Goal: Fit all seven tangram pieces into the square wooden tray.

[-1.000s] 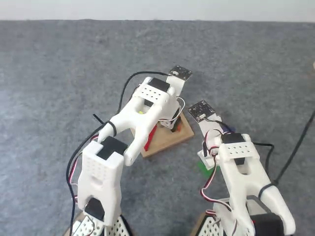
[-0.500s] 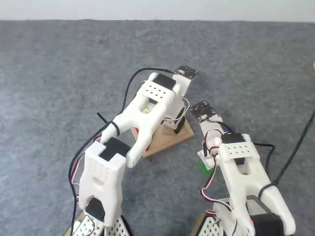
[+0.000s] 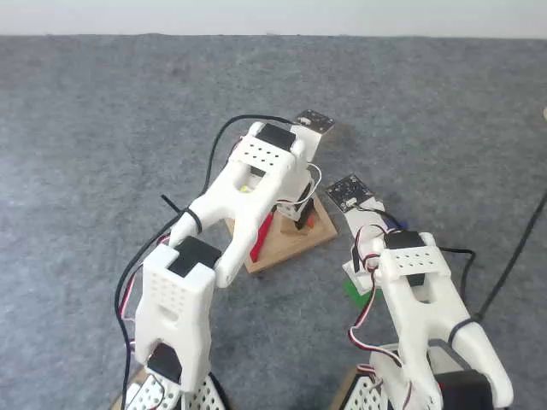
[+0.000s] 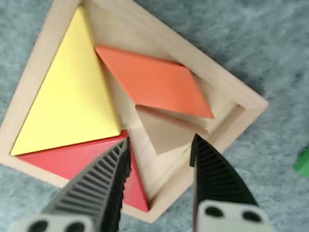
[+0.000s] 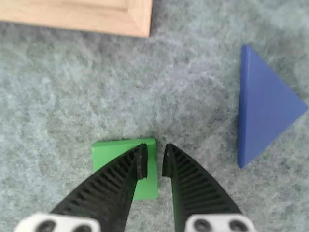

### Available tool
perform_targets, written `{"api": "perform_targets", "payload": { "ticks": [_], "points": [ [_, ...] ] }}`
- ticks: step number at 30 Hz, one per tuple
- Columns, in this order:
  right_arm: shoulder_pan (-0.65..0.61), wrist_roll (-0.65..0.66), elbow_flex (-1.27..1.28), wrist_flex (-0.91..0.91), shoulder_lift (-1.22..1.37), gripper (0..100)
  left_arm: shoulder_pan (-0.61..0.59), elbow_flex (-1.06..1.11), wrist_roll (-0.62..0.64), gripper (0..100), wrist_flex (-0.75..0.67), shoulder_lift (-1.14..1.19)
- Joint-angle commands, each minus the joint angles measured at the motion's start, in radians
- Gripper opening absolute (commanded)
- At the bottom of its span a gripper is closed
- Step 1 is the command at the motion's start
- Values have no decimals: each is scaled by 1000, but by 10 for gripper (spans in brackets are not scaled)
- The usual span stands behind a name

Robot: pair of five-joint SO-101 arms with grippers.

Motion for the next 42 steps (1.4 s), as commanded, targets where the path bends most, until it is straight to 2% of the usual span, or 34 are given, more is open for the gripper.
{"api": "perform_targets", "payload": {
  "ticks": [1, 5, 9, 14, 20, 26, 30, 33, 38, 42],
  "points": [
    [-15, 8, 20, -13, -5, 80, -8, -38, -8, 199, -75, -15],
    [-15, 6, 21, -13, -5, 80, -9, -39, -5, 199, -114, 26],
    [-15, 8, 21, -13, -5, 80, -60, -94, -21, 198, -114, 132],
    [-15, 9, 21, -12, -5, 80, -121, -240, -40, 177, -64, 195],
    [-50, 9, 20, -7, -5, 80, -117, -354, -68, 177, -34, 255],
    [-47, 6, 20, -8, -5, 80, -121, -460, -68, 177, 155, 207],
    [-47, 6, 20, -10, -5, 80, -114, -423, -80, 177, 219, 143],
    [-47, 8, 20, -10, -5, 80, -92, -343, -86, 177, 189, 121],
    [-48, 8, 20, -8, -5, 80, -66, -219, -80, 177, 40, 124],
    [-48, 8, 20, -8, -5, 80, -78, -206, -78, 177, -15, 133]
  ]
}}
